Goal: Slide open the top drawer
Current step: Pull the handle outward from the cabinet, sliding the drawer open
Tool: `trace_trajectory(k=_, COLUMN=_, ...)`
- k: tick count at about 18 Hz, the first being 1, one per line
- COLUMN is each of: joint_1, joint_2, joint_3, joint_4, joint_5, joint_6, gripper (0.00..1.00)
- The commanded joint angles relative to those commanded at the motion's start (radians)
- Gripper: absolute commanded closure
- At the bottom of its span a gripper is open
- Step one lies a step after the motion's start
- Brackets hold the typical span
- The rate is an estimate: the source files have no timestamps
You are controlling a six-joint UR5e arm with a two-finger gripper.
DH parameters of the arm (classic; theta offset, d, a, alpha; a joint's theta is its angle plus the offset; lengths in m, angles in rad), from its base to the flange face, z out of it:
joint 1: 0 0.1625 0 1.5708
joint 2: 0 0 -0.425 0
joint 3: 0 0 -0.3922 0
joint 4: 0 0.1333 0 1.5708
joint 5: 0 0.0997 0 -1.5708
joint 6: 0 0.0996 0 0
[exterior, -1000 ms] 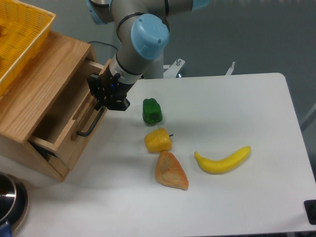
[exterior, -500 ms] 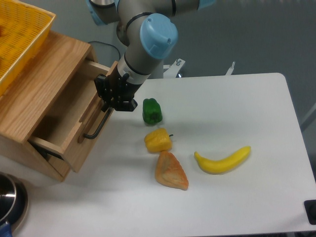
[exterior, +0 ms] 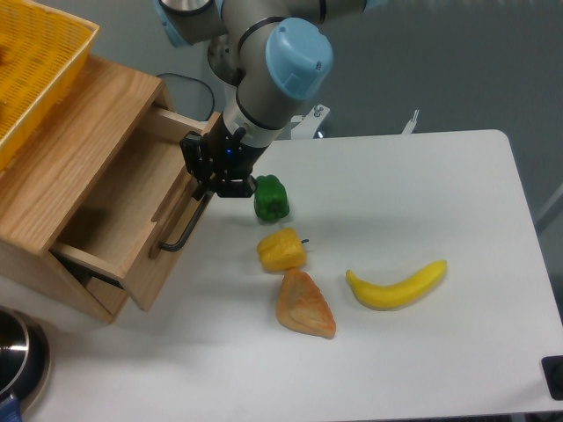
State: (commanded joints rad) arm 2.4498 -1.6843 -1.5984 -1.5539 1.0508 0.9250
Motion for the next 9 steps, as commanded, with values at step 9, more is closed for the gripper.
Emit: trace_trajectory(k=9, joint_1=0.011, joint_2=0.000, joint_3=0.000, joint_4=0.002, joint_5=0.000, joint_6=0.005, gripper=1.00)
